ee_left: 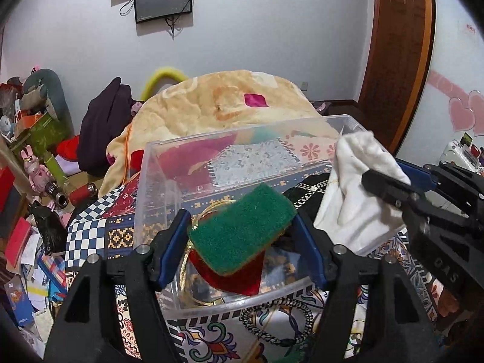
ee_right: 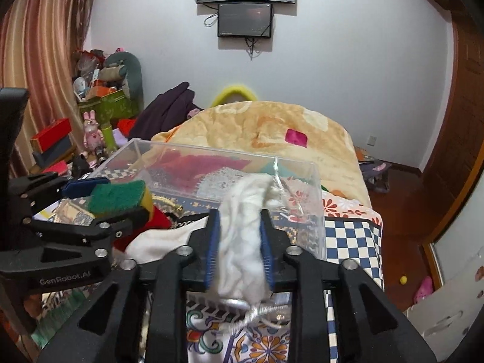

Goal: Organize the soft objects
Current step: 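Carry the sponge and cloth bag into the clear box and open both grippers, then grasp the green knitted cloth with the left gripper while the right grasps the yellow floral scrunchie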

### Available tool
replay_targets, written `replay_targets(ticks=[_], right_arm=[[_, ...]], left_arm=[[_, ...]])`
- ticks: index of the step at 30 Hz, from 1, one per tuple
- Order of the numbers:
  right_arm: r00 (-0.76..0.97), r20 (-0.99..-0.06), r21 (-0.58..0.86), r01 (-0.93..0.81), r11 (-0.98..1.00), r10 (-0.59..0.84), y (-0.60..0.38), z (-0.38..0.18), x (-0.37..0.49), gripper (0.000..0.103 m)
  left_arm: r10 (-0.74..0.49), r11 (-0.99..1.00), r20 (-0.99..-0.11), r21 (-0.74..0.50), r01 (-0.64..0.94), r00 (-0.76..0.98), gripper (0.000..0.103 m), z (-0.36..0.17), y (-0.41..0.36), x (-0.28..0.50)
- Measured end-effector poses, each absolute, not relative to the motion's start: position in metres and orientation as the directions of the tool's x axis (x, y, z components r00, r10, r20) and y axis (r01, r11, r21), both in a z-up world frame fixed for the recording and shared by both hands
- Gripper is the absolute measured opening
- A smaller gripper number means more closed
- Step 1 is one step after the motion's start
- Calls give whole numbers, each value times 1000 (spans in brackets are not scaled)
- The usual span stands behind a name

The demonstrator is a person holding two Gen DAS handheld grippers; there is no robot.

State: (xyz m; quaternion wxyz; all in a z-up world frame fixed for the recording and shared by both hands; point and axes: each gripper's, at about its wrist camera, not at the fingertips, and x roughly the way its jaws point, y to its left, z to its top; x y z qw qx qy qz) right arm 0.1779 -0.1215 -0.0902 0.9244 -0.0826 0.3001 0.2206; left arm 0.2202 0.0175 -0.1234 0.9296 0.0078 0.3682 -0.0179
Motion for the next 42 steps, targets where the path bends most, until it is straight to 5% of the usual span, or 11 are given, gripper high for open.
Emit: replay_targets(ticks=[11, 18, 42], right_arm=[[724, -542, 17, -497, 867, 426, -135, -71, 156, 50], [737, -483, 46, -518, 854, 473, -143, -64, 127, 85], [539, -696, 98, -583, 807, 474, -117, -150, 106, 87]], left_arm=[[-73, 997, -622, -48, 55, 779, 85, -96, 22, 188], [-82, 996, -577, -30, 79, 813, 95, -81, 23, 155], [-116, 993, -735, -93, 70, 668, 98, -158, 29, 89]])
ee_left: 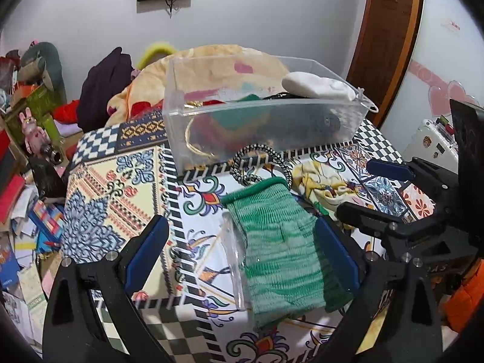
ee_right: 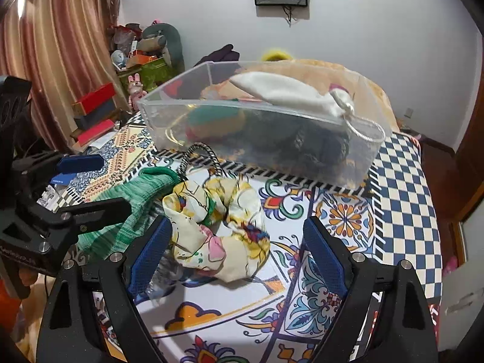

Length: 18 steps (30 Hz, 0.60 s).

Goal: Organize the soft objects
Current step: 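Grasp the green knitted cloth with the left gripper while the right grasps the yellow floral scrunchie, then carry the knitted cloth and scrunchie over the clear box and release both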

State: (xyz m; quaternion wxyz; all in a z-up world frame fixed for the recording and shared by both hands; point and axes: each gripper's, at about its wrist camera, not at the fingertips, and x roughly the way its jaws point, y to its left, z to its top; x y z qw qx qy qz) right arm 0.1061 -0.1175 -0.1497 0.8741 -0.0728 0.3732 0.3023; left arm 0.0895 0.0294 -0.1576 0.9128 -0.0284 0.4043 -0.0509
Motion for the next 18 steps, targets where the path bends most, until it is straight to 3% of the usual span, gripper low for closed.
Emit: replay_targets(ticks=[1, 4, 6, 9, 15, 18], right_arm=[[544, -697, 93, -578, 811, 468, -119, -150, 105, 85], [537, -709, 85, -577, 812, 456, -125, -154, 105, 66], [528, -722, 85, -573, 815, 447, -128, -158, 106, 50], [528, -727, 79, -569, 819, 438, -133, -162, 105, 37], [538, -720, 82, -562, 823, 439, -140, -161, 104, 18], [538, -716, 90, -561, 823, 445, -145, -159, 102, 14]], left_arm=[[-122, 992, -734, -102, 69, 668, 98, -159, 29, 89], [-139, 989, -726, -129, 65, 673, 95, -161, 30, 89], [-159, 986, -727, -146, 76, 667, 82, -162, 30, 89], [-180, 982, -725, -166, 85, 664, 70, -164, 30, 88], [-222, 974, -713, -194, 117, 665, 41, -161, 27, 82], [-221, 975, -709, -181, 129, 670, 36, -161, 23, 79]])
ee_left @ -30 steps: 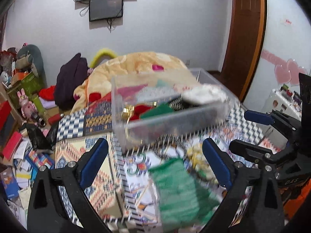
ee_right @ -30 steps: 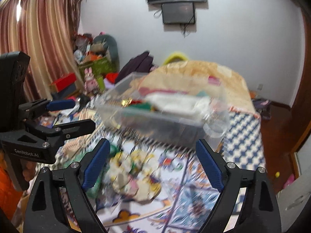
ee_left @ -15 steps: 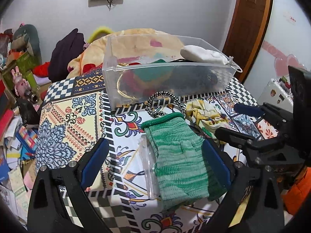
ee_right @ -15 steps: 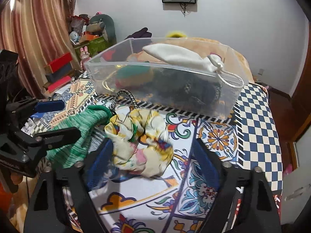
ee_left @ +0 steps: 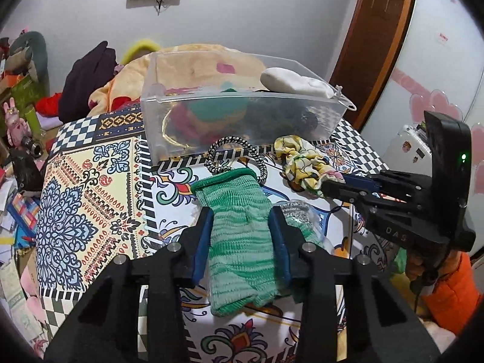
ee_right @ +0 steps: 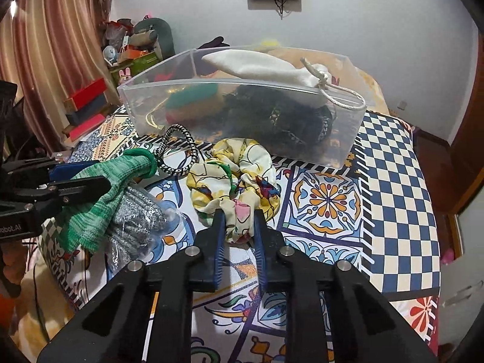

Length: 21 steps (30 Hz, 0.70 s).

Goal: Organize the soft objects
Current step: 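Carry the knitted cloth and scrunchie over the clear box and release both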

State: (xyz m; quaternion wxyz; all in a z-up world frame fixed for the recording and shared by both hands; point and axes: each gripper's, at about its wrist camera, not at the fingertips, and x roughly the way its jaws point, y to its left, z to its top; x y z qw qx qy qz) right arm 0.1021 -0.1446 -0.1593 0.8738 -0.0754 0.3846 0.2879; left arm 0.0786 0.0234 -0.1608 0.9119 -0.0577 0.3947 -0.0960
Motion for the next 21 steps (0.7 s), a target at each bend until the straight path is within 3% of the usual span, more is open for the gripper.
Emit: replay_targets(ticks=[6, 21], right_arm=[[567, -687, 94, -552, 829, 455, -157, -147, 94, 13], [648, -570, 76, -570, 818, 505, -164, -94, 75, 13]], left_arm=[[-211, 977, -701, -173, 125, 681, 19, -156, 23, 77], [-162, 987, -614, -119, 112, 772, 18, -116, 31, 71]])
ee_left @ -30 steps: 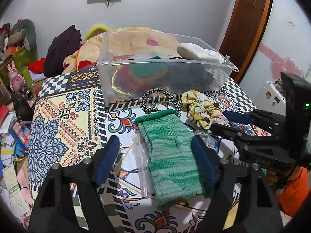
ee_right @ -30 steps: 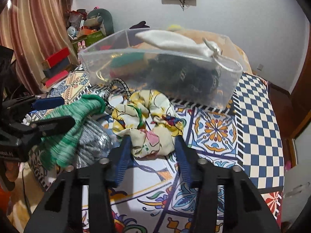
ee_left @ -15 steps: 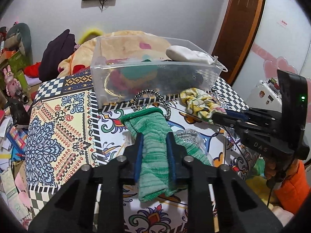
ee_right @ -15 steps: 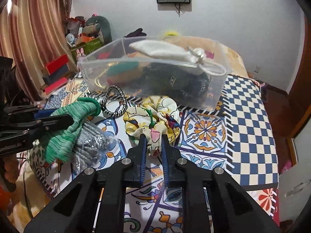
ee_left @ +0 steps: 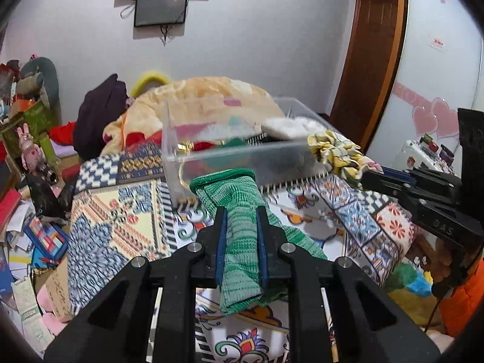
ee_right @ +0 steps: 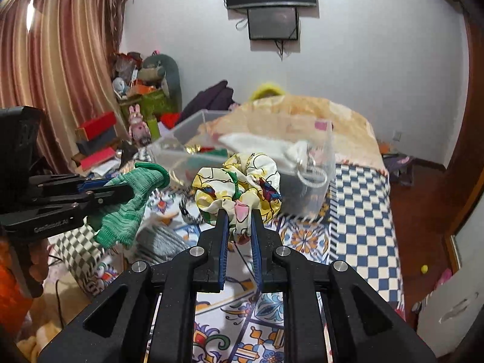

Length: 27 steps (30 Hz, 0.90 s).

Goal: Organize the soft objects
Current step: 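Carry the knitted cloth and scrunchie over the clear box and release both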

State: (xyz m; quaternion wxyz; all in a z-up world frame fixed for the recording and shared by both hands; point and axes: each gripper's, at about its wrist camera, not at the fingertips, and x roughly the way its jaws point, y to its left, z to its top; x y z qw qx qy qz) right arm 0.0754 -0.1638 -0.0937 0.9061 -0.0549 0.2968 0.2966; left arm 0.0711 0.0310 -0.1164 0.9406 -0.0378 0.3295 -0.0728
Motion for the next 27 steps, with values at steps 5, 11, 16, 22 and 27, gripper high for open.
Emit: replay_targets(ticks=[5, 11, 16, 22, 27], right_arm=[[674, -531, 77, -566, 821, 514, -164, -79, 74, 13], [705, -489, 65, -558, 827, 514, -162, -64, 82, 13], [721, -460, 68, -553, 830, 518, -154, -56, 96, 13], [728, -442, 76, -552, 830, 525, -141, -50, 118, 13], [721, -445, 85, -557, 826, 532, -129, -50, 134, 13]], left_arm=[[-150, 989, -560, -96, 116, 815, 18, -94, 33, 75], [-128, 992, -503, -78, 103, 855, 18, -72, 37, 88], [-102, 994, -477, -84, 70, 873, 18, -61, 42, 107], [-72, 996, -467, -82, 37, 881, 18, -56, 48, 134], [-62, 996, -488, -84, 23, 871, 18, -61, 48, 155]])
